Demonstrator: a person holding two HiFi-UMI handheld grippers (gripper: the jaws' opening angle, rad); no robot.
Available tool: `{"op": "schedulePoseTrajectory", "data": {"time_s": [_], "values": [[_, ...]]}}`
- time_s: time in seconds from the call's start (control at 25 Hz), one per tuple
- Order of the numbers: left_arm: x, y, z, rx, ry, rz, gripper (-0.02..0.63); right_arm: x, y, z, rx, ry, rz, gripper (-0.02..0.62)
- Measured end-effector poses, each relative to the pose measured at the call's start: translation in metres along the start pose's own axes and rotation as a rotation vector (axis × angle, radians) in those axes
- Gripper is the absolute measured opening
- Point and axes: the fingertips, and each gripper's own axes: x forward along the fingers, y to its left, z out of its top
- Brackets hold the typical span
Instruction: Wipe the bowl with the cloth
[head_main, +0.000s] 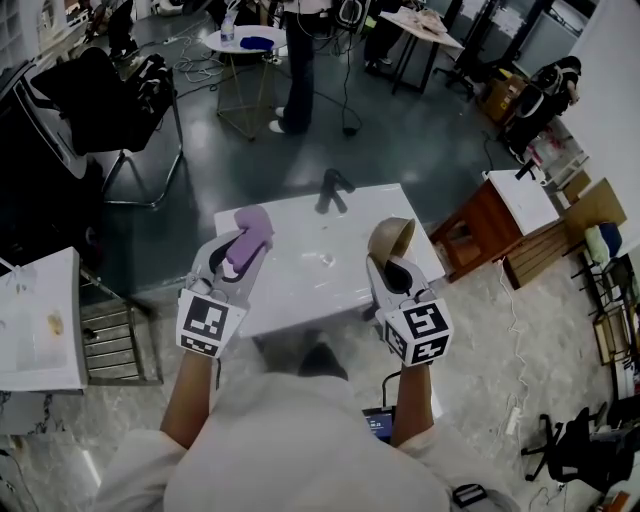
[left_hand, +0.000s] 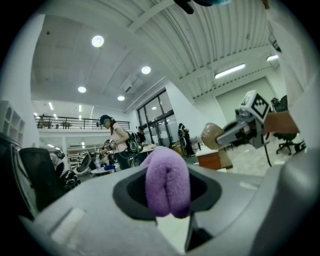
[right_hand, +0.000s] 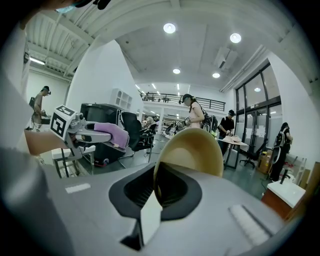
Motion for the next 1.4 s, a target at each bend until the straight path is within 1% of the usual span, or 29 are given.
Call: {"op": "schedulePoseTrajectory", "data": {"time_s": [0.48, 0.68, 0.92, 1.12, 1.28, 1.4], "values": [[0.009, 0.000, -0.012, -0.006, 0.023, -0.003, 0.121, 0.017, -0.002, -0.009, 0.001, 0.019, 0.032, 0.014], [0.022, 0.002, -0.024, 0.005, 0.056, 0.005, 0.121, 0.028, -0.011, -0.018, 0.012, 0.033, 0.044, 0.014], [0.050, 0.006, -0.033, -0.008, 0.074, 0.018, 0.121, 0.046, -0.030, -0.033, 0.018, 0.065, 0.066, 0.014], [0.085, 0.008, -0.043, -0.020, 0.102, 0.021, 0.121, 0.070, -0.057, -0.044, 0.017, 0.087, 0.087, 0.014], [0.113, 0.017, -0.033, -0.023, 0.099, 0.032, 0.121, 0.085, -0.076, -0.034, 0.015, 0.078, 0.108, 0.014], [0.128, 0.026, -0.021, -0.006, 0.082, 0.040, 0.121, 0.095, -0.089, -0.023, 0.004, 0.052, 0.106, 0.012]]}}
